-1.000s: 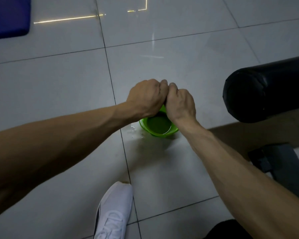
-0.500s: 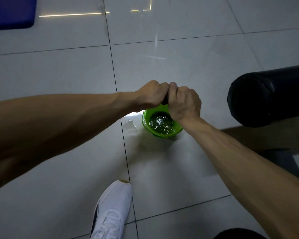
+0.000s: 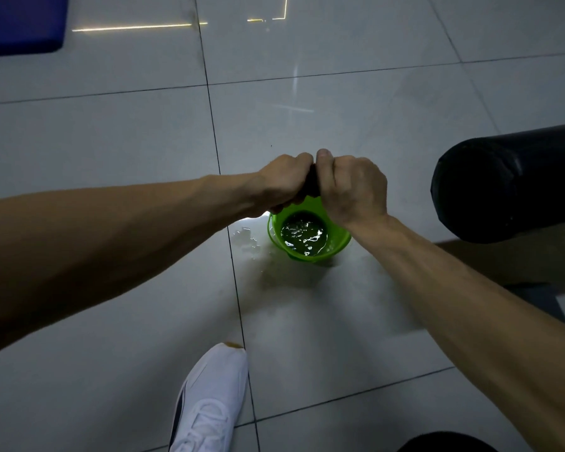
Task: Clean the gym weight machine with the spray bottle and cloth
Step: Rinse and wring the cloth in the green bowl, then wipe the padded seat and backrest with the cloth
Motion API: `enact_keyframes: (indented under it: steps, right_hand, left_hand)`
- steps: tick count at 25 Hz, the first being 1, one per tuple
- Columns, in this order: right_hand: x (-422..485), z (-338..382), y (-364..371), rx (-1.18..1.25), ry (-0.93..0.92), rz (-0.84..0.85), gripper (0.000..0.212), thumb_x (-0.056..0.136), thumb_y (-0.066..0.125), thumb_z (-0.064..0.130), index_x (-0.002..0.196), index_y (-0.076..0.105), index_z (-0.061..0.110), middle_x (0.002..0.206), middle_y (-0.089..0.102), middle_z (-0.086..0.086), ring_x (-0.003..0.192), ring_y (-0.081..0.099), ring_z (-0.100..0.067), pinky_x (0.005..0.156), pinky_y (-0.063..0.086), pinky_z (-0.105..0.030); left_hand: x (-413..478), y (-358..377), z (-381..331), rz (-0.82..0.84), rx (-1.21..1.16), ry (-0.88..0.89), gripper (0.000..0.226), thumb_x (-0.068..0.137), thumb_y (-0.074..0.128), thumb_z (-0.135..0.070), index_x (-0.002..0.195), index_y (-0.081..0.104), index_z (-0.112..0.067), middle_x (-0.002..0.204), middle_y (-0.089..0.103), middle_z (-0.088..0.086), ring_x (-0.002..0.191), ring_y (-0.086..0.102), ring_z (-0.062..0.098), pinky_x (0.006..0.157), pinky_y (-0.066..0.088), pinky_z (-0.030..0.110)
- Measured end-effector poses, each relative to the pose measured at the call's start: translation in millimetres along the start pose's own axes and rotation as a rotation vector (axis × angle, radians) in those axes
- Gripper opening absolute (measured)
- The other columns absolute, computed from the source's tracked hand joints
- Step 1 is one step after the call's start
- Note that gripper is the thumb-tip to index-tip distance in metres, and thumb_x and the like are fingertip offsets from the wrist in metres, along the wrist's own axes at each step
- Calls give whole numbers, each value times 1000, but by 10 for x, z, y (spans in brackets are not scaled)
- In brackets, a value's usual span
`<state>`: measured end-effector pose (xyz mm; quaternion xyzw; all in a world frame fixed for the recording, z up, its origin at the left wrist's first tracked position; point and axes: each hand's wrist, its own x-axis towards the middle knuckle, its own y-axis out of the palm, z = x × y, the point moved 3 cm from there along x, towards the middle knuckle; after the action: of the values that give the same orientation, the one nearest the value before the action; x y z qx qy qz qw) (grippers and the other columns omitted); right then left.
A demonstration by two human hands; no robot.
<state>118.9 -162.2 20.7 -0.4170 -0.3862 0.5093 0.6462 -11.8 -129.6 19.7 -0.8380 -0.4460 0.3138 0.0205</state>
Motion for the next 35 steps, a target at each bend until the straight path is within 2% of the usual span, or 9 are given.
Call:
enact_keyframes:
  steps: [4, 7, 10, 15, 18, 22, 28, 31, 35]
  right_hand:
    - [-5, -82, 141, 431, 178, 59, 39, 107, 39, 50, 87, 55, 21, 82, 61, 4, 80, 57, -21, 69, 37, -35]
    - [-184, -302, 571, 673, 514, 158, 37, 97, 54, 57, 93, 60, 20, 90, 69, -3, 80, 63, -27, 76, 56, -45]
    - [-391, -221, 389, 968, 778, 205, 38, 95, 68, 45, 121, 53, 21, 107, 69, -9, 81, 69, -23, 56, 55, -33]
    - [-567, 360, -1251, 1216, 958, 225, 23, 91, 73, 7, 112, 64, 12, 102, 74, -12, 87, 71, -20, 68, 56, -30]
    - [-756, 741, -2372, 1173, 1000, 263, 10, 82, 75, 17, 82, 65, 18, 89, 73, -11, 90, 66, -25, 78, 49, -40]
    - [-1075, 1281, -4114, 1107, 1007, 209, 26, 85, 80, 29, 84, 64, 9, 86, 70, -18, 84, 62, -23, 77, 43, -37]
    - [-1898, 1353, -6364, 1041, 1020, -21, 7, 98, 68, 14, 96, 73, 9, 96, 77, -9, 96, 73, -25, 85, 58, -32]
    - [-2489, 1205, -7403, 870, 961, -130, 17, 97, 64, 9, 91, 77, 18, 91, 77, -4, 91, 74, -24, 82, 58, -38]
    - [-3376, 985, -8525, 745, 851, -252, 21, 93, 66, 8, 86, 78, 24, 89, 76, 1, 91, 72, -15, 88, 58, -37]
  left_hand:
    - [-42, -93, 54, -223, -68, 108, 44, 107, 39, -39, 88, 61, -7, 80, 69, 6, 55, 52, 7, 49, 41, 20]
    - [-124, 72, 237, -97, -467, -390, 28, 97, 61, -40, 109, 63, -14, 108, 71, 9, 72, 64, 18, 61, 61, 32]
    - [-348, 55, 22, -54, -477, -428, 27, 93, 68, -31, 115, 68, -15, 115, 74, 7, 98, 73, 21, 88, 60, 39]
    - [-1172, -335, -994, -111, -629, -557, 24, 94, 70, -25, 113, 68, -11, 114, 74, 10, 91, 72, 21, 81, 60, 37]
    - [-1856, -577, -1836, -95, -633, -591, 28, 90, 76, -31, 110, 69, -13, 108, 74, 4, 97, 72, 18, 86, 61, 37]
    - [-2876, -836, -3120, 6, -566, -559, 20, 94, 73, -30, 107, 69, -15, 105, 71, 2, 98, 69, 19, 92, 56, 37]
    - [-3884, -779, -4284, 16, -297, -436, 9, 101, 56, -15, 97, 65, -15, 107, 69, 21, 80, 57, 23, 76, 49, 42]
    - [-4441, -239, -5064, 299, -31, -185, 12, 92, 65, -9, 91, 64, -21, 95, 69, 6, 83, 60, 17, 83, 52, 35]
    - [-5426, 779, -6039, 614, 119, 360, 68, 75, 78, -21, 139, 54, -20, 128, 65, -2, 118, 62, 13, 104, 50, 31]
